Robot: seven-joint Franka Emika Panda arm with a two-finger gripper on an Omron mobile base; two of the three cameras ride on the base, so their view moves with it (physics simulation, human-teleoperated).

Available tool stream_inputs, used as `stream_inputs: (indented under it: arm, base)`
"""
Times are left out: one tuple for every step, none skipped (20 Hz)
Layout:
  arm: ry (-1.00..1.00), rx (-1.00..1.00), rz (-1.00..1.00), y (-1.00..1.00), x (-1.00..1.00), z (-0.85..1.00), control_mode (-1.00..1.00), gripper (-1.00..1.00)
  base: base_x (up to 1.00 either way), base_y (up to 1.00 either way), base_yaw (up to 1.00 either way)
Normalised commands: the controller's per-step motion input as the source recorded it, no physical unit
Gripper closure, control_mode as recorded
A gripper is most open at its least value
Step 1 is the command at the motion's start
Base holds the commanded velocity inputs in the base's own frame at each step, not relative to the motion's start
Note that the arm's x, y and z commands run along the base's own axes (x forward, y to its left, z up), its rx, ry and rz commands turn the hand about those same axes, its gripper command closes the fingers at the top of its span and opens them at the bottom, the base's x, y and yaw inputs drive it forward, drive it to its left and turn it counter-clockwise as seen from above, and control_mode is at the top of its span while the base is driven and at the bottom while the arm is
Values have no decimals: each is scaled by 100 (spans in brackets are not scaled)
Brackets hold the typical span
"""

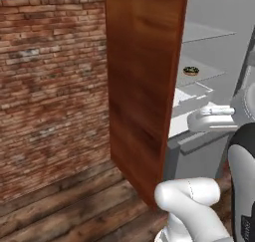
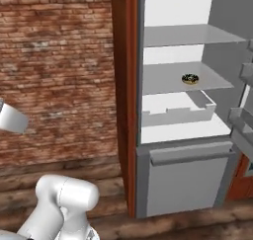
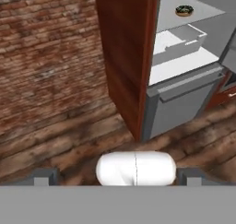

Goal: Take the cupcake and donut from the fridge and place them on the empty tray on the dining counter.

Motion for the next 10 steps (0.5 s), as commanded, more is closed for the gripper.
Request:
stream_inputs:
  arm:
    - [0, 0, 0, 0, 0, 0, 100, -100]
    - [0, 0, 0, 0, 0, 0, 100, -100]
    - [0, 0, 0, 0, 0, 0, 100, -100]
    - [0, 0, 0, 0, 0, 0, 100, -100]
    - [0, 0, 0, 0, 0, 0, 100, -100]
    - [0, 0, 0, 0, 0, 0, 100, -100]
    - [0, 0, 0, 0, 0, 0, 100, -100]
    - [0, 0, 0, 0, 0, 0, 100, -100]
    - [0, 0, 0, 0, 0, 0, 100, -100]
    - [0, 0, 0, 0, 0, 0, 100, -100]
  base:
    - [100, -54, 65]
    - [89, -49, 72]
    - [64, -62, 69]
    - [50, -80, 63]
    - [24, -100, 51]
    - [7, -100, 47]
    - [0, -100, 26]
    - [-10, -100, 0]
    - [0, -100, -19]
    - [8, -100, -19]
